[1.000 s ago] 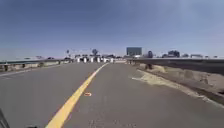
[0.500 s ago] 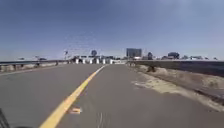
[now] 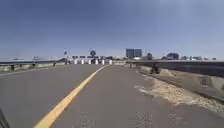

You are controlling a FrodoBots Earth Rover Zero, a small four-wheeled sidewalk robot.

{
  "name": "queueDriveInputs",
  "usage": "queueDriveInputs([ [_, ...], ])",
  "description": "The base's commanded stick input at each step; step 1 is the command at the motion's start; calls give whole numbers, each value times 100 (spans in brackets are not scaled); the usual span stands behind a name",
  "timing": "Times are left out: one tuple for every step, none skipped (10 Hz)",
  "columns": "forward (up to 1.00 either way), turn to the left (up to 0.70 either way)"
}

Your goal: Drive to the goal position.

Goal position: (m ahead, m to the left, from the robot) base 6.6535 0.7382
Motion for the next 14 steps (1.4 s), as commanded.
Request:
queueDriveInputs([
  [100,0],
  [100,0],
  [100,0],
  [100,0],
  [100,0],
  [100,0],
  [100,0],
  [100,0],
  [100,0],
  [100,0],
  [100,0],
  [100,0],
  [100,0],
  [100,0],
])
